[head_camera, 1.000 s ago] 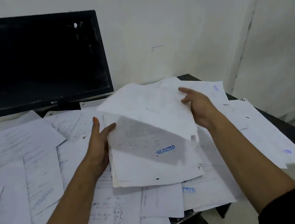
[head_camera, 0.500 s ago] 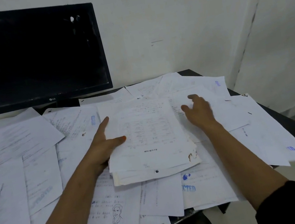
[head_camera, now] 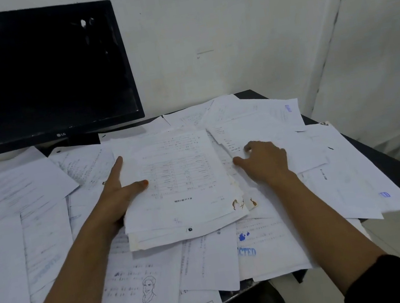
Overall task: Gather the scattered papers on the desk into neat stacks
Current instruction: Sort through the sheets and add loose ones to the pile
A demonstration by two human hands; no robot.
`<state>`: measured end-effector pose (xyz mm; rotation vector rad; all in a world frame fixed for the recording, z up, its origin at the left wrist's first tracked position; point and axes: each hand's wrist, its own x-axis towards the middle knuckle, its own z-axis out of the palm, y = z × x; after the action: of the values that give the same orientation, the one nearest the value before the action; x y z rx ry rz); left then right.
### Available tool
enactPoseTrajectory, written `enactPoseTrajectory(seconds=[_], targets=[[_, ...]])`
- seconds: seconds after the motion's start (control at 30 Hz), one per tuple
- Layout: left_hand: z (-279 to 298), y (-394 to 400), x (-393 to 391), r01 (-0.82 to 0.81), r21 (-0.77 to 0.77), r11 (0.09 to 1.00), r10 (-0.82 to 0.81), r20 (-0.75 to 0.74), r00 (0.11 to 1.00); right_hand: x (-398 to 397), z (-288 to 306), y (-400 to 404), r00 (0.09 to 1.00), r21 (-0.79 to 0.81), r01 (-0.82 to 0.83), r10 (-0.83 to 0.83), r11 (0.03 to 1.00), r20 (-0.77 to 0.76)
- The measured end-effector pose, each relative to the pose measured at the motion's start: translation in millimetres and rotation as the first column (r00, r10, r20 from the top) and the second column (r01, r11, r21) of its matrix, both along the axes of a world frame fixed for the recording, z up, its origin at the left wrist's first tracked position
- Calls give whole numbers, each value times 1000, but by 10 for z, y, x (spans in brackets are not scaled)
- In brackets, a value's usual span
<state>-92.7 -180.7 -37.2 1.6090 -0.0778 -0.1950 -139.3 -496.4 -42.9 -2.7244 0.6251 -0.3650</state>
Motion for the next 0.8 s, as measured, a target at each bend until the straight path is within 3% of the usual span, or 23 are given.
enactPoseTrajectory(seconds=[0.07, 0.23, 0.43, 0.5, 0.57, 0.6, 0.67, 0.73, 0.8], targets=[[18, -36, -10, -4, 4, 1000, 3, 30, 1000, -30, 50, 26, 992, 21, -10, 7, 1000, 128], [-1, -49, -4, 53, 59, 997, -58, 99, 993, -18, 213, 126, 960, 92, -23, -3, 996, 279], [-26, 108, 77, 32, 59, 998, -37, 101, 994, 132, 126, 177, 958, 231, -256, 216, 939, 186], [-10, 176, 116, 30, 50, 998, -34, 80, 996, 164, 102, 183, 937, 233, -290, 225, 928, 267], [-3, 205, 140, 28, 47, 998, -31, 63, 998, 189, 87, 130, 940, 198, -159, 87, 967, 329], [-6, 210, 144, 28, 49, 998, -31, 60, 998, 196, 72, 85, 961, 156, -26, -18, 987, 275], [-31, 206, 143, 28, 60, 998, -31, 51, 998, 176, 54, -20, 973, 72, 229, -228, 971, -25], [-36, 206, 143, 25, 60, 998, -27, 48, 998, 137, 76, -69, 934, 72, 319, -300, 945, -195], [-41, 207, 144, 26, 56, 998, -29, 45, 999, 120, 85, -68, 949, 93, 293, -278, 952, -148]])
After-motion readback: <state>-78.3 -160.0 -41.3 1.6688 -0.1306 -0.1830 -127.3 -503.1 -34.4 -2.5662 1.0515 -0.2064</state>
